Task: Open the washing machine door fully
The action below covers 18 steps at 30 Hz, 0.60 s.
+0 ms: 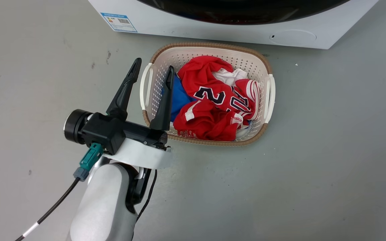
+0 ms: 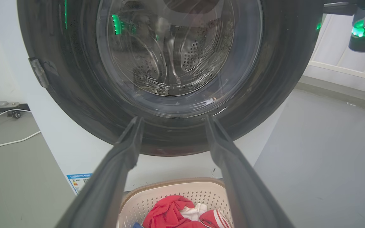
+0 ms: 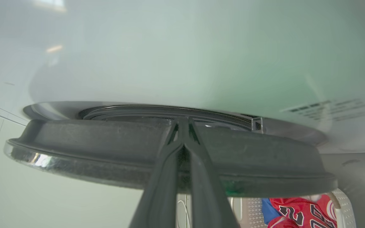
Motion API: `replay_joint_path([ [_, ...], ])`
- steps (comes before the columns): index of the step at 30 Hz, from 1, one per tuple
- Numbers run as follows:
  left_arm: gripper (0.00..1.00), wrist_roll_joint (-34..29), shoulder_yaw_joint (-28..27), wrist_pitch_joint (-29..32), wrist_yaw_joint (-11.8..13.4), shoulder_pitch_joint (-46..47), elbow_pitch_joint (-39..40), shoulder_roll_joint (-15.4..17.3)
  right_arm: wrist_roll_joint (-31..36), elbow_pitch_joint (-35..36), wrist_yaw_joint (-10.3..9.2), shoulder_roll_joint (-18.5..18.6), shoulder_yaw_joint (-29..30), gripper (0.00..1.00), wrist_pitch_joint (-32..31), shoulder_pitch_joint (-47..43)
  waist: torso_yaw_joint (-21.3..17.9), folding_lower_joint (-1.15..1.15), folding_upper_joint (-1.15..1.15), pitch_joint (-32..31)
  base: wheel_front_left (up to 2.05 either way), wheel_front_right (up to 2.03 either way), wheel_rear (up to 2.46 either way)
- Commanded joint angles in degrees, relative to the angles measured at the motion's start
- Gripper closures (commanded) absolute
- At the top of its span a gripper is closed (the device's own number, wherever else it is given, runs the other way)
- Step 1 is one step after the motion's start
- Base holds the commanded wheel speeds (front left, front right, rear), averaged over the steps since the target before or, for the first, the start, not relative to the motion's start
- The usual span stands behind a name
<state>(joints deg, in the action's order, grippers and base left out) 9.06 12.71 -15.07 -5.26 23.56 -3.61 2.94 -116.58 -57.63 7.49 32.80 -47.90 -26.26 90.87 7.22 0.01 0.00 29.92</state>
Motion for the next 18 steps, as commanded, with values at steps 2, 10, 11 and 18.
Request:
replay_joint_path([
  [2, 0.0, 0.2, 0.25, -0.15, 0.36, 0.72, -0.18, -0.07, -0.43, 1.5, 0.01, -1.42, -1.8, 1.0, -3.39, -1.24, 0.04, -0.01, 0.0, -0.1, 0.0, 0.0, 0.0],
  [10, 0.0, 0.11, 0.03, -0.15, 0.25, -1.04, -1.24, -0.07, -2.03, 5.62, 0.01, 0.21, -3.9, 1.0, -8.46, -7.06, -0.88, -0.01, 0.0, -3.2, 0.0, 0.0, 0.0],
  [11, 0.0, -0.05, -0.11, -0.15, 0.16, -1.26, -1.39, -0.06, -2.59, 6.31, 0.01, 0.56, -3.87, 1.0, -8.93, -7.67, -1.08, -0.01, 0.0, -3.72, 0.0, 0.0, 0.0],
  [18, 0.0, -0.32, -0.77, -0.15, -0.3, -3.23, -2.54, -0.06, -4.88, 11.58, 0.01, 1.54, -5.63, 1.0, -11.29, -13.44, -1.88, -0.01, 0.0, -7.3, 0.0, 0.0, 0.0],
])
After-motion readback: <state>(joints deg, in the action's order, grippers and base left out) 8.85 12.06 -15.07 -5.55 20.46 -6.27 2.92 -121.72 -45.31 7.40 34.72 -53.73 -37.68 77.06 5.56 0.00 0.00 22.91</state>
